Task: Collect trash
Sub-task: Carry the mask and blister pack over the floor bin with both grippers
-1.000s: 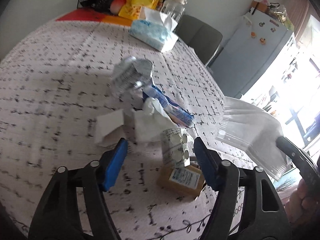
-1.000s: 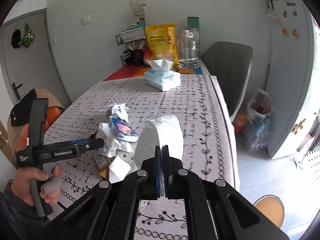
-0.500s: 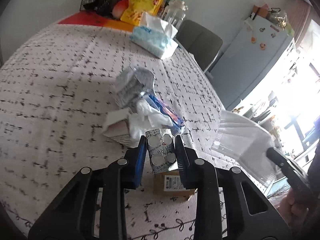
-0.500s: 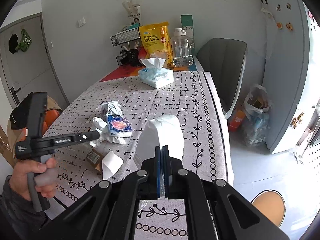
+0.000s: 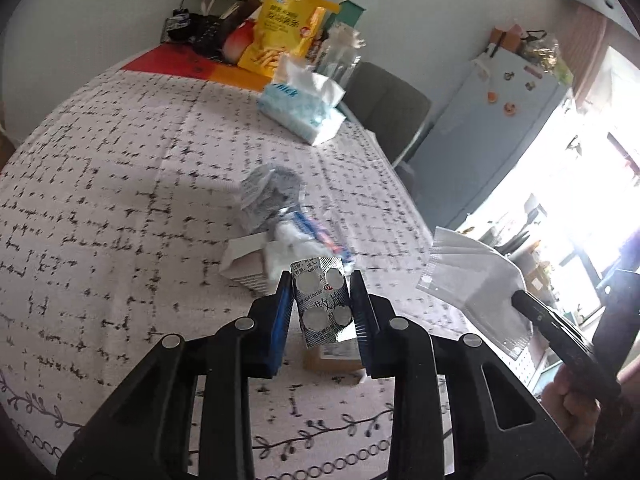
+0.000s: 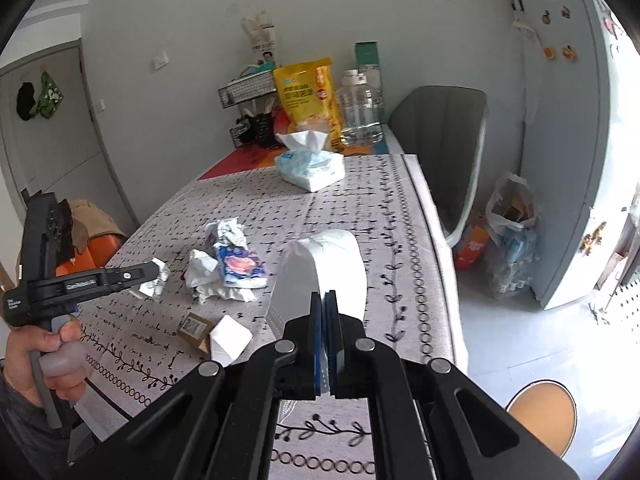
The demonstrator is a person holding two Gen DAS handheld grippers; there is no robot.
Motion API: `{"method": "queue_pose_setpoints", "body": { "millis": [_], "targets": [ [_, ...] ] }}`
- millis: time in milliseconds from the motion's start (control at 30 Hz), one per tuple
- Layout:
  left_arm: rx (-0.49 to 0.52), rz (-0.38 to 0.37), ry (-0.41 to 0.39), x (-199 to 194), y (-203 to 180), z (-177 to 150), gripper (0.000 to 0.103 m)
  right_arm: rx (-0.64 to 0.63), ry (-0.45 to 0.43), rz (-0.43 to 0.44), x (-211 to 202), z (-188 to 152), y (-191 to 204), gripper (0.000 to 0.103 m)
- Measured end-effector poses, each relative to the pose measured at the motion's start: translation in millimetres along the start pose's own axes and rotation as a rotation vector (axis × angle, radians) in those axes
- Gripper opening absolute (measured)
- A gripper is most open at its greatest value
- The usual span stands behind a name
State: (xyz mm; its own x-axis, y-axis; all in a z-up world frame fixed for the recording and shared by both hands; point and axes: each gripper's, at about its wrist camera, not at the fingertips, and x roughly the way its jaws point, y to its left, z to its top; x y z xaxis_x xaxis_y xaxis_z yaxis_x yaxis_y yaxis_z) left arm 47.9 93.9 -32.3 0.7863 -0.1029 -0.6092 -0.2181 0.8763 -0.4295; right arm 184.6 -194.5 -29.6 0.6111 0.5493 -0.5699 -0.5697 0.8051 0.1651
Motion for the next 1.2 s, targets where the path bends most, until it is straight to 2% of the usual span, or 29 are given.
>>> {"method": "queue_pose_setpoints", "body": {
  "millis": [233, 533, 767, 1000, 1200],
  "targets": [
    [0.060, -0.045, 0.039, 26, -39, 2, 0.029, 0.076, -0.030, -0.063, -22, -9, -41, 0.003],
    [0.183, -0.102, 0.119, 81, -125, -4, 0.029, 0.212, -0.041, -0.172, -42, -34, -125, 0.003],
    [0.304, -0.144, 0.224, 140, -207, -25, 0.029, 0.339, -0.028, -0.251, -49, -70, -192, 0.003],
    [0.422, -0.187, 0.316, 196, -284, -54, 0.029, 0.475, 0.014, -0.326, -44, -122, -264, 0.003],
    [0.464, -0.207, 0.373, 242, -331, -81, 0.029, 0.572, 0.053, -0.383, -31, -169, -322, 0.004]
  ]
}}
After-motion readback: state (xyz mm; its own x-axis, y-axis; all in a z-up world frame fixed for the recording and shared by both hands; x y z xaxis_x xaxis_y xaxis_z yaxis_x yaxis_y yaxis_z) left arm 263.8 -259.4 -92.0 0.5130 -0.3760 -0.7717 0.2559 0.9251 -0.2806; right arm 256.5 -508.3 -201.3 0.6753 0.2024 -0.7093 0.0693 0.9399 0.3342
